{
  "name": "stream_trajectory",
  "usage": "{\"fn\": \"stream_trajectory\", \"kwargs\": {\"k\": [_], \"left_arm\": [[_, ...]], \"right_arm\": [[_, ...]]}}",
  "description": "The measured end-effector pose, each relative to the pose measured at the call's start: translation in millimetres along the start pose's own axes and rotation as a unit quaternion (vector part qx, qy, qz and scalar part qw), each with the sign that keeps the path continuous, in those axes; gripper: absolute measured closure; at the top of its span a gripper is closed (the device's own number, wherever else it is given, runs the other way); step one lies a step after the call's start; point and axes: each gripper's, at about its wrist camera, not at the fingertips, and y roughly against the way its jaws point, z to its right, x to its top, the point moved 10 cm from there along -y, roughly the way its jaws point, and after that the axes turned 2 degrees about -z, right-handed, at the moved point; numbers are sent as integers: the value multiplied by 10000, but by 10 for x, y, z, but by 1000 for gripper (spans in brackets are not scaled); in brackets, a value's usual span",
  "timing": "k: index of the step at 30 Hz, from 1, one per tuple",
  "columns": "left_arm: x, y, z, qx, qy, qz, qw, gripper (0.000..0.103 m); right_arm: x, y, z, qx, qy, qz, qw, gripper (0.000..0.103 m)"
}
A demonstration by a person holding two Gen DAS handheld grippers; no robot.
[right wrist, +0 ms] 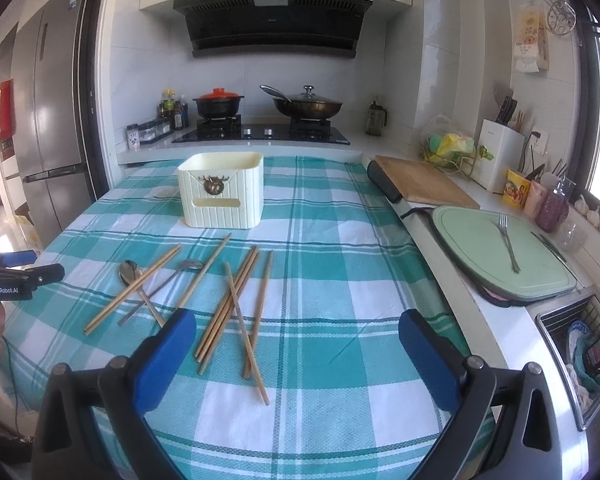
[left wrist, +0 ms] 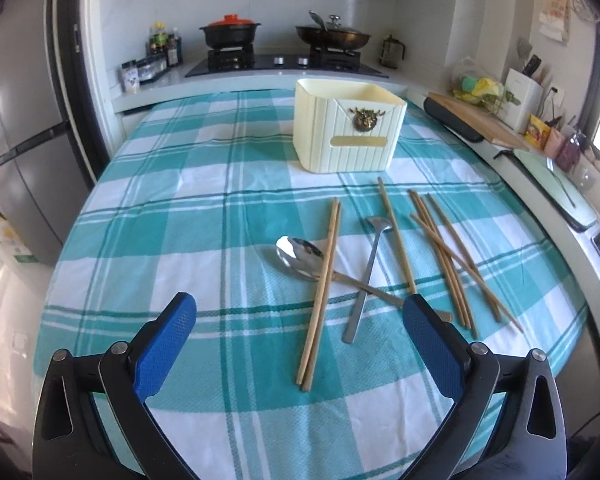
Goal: Organize utensils
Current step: 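Lower the left tool onto a wooden chopstick beside the spoon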
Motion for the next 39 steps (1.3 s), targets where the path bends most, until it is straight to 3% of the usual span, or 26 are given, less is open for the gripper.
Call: {"fn": "stream_trajectory", "kwargs": {"k": [3, 9, 18, 21, 28, 30, 33, 37, 39], "left_arm": [[113, -265, 28, -112, -307, -95, 9994, 0], [208, -921, -77, 150, -777, -637, 9948, 1], [308, -1411, -121, 500, -1252, -981, 9860, 1], [293, -1510, -158, 668, -1414, -1091, 9816, 1], [283, -1532, -103, 430, -1417, -1205, 9816, 0], [261, -1598, -108, 601, -1569, -1333, 9767, 2], [276, -1599, -114, 501, -1524, -1341, 9779, 3], [313, -1499, -81, 9, -1254, -1290, 9837, 6], [339, -1485, -104, 55, -1179, -1267, 9849, 6]], "right_arm": [[-24, -124, -3, 69, -67, -131, 9999, 0], [-65, -283, -79, 193, -153, -319, 9992, 0], [-91, -379, -159, 246, -106, -476, 9985, 0], [-72, -384, -173, 245, -84, -467, 9986, 0], [-78, -494, -149, 229, -84, -536, 9983, 0], [-88, -559, -127, 185, -63, -584, 9981, 0], [-84, -610, -75, 153, -130, -609, 9979, 0], [-84, -603, -54, 165, -199, -596, 9979, 0], [-102, -612, -61, 162, -197, -625, 9977, 0]]}}
